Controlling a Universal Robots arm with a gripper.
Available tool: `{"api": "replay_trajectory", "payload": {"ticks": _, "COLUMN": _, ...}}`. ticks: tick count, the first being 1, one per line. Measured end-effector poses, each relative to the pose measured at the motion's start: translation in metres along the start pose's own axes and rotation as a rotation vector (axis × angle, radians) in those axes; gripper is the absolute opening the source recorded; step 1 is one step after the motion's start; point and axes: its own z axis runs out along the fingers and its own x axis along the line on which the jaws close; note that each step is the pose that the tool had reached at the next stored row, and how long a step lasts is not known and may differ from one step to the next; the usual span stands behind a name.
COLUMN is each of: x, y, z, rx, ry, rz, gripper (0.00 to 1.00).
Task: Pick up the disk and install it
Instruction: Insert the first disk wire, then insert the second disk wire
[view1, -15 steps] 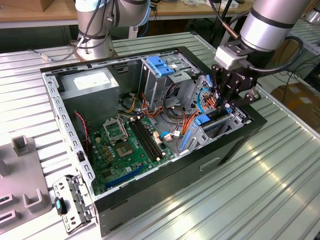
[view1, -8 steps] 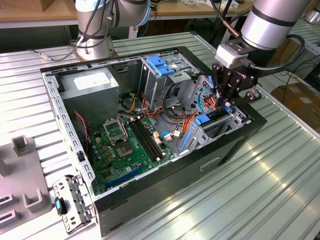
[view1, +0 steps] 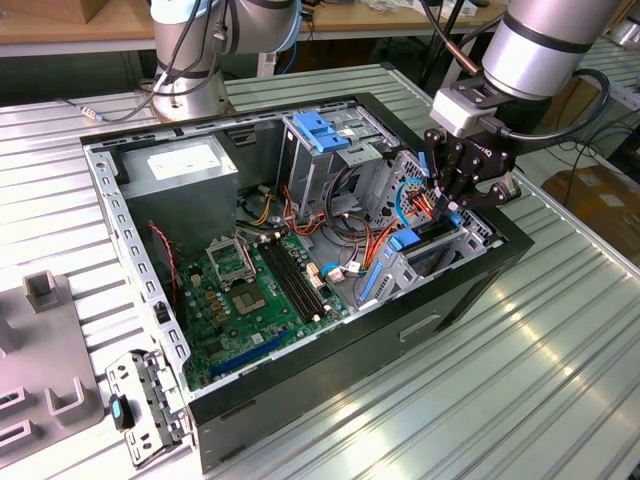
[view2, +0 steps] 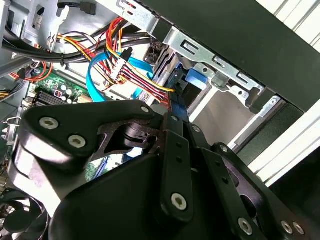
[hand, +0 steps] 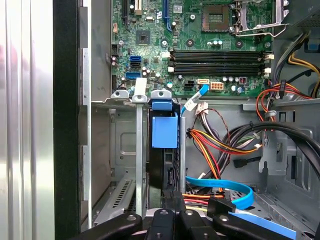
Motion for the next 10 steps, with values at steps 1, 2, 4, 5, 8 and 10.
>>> {"api": "replay_trajectory", "payload": {"ticks": 1, "x": 0.0000, "y": 0.0000, "z": 0.0000, "rx": 0.0000, "ry": 0.0000, "rz": 0.000, "gripper": 0.11}}
{"api": "replay_trajectory", "payload": {"ticks": 2, "x": 0.0000, "y": 0.0000, "z": 0.0000, "rx": 0.0000, "ry": 0.0000, "rz": 0.000, "gripper": 0.11}}
{"api": "replay_trajectory", "payload": {"ticks": 4, "x": 0.0000, "y": 0.0000, "z": 0.0000, "rx": 0.0000, "ry": 0.0001, "rz": 0.000, "gripper": 0.11}}
{"api": "replay_trajectory", "payload": {"ticks": 5, "x": 0.0000, "y": 0.0000, "z": 0.0000, "rx": 0.0000, "ry": 0.0001, "rz": 0.000, "gripper": 0.11}}
{"api": "replay_trajectory", "payload": {"ticks": 8, "x": 0.0000, "y": 0.0000, "z": 0.0000, "rx": 0.0000, "ry": 0.0001, "rz": 0.000, "gripper": 0.11}}
{"api": "replay_trajectory", "payload": {"ticks": 10, "x": 0.0000, "y": 0.0000, "z": 0.0000, "rx": 0.0000, "ry": 0.0001, "rz": 0.000, "gripper": 0.11}}
